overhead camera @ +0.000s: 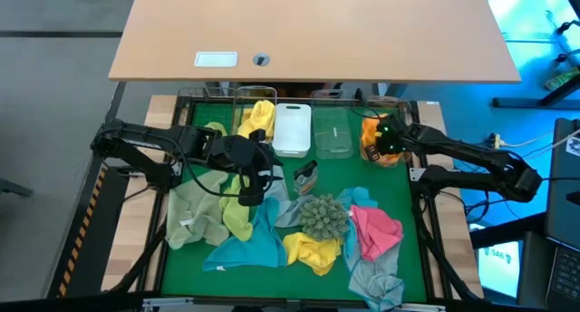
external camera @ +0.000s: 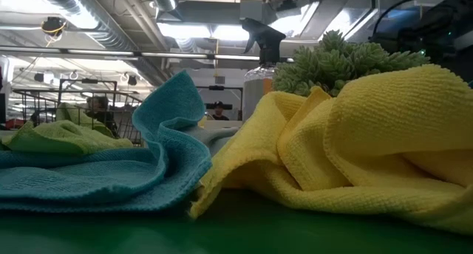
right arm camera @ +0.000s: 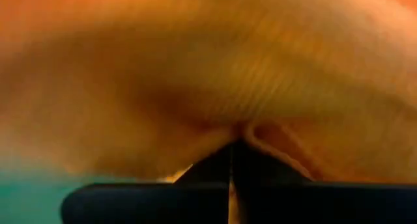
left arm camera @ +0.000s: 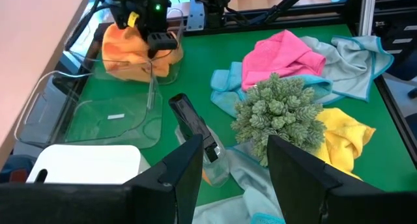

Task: Sort microfiber towel by color & place in baskets
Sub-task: Put the orange microfiber towel into the right transparent bin

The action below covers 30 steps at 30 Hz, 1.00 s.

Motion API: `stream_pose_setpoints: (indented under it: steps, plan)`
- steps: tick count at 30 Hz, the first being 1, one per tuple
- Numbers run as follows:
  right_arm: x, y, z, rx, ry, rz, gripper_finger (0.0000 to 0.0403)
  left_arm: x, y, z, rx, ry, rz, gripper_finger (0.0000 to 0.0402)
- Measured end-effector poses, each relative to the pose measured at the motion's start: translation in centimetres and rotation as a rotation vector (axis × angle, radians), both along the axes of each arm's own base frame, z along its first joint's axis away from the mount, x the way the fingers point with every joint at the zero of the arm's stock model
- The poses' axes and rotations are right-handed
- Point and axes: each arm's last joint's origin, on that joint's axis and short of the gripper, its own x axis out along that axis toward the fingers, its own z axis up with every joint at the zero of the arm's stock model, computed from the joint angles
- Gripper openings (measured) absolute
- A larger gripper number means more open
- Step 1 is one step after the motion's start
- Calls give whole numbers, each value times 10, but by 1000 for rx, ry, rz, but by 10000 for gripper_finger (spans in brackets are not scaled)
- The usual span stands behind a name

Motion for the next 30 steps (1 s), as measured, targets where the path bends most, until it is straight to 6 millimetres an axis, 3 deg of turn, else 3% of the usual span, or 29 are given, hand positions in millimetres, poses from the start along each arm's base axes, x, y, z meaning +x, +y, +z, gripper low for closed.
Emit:
stream_pose_setpoints:
  steps: [8, 19, 23, 30]
  plan:
    - [6, -4, 3, -43, -94, 26, 3, 0, 0, 0, -1, 2, -3, 163]
    - [7, -5, 4, -54, -108, 28, 36, -4, 0, 2, -2, 1, -5, 163]
    - [8, -5, 4, -56, -112, 29, 56, -19, 1, 11, -11, -7, -10, 163]
    - [8, -5, 5, -55, -113, 29, 131, -59, 2, 26, -65, 16, 15, 163]
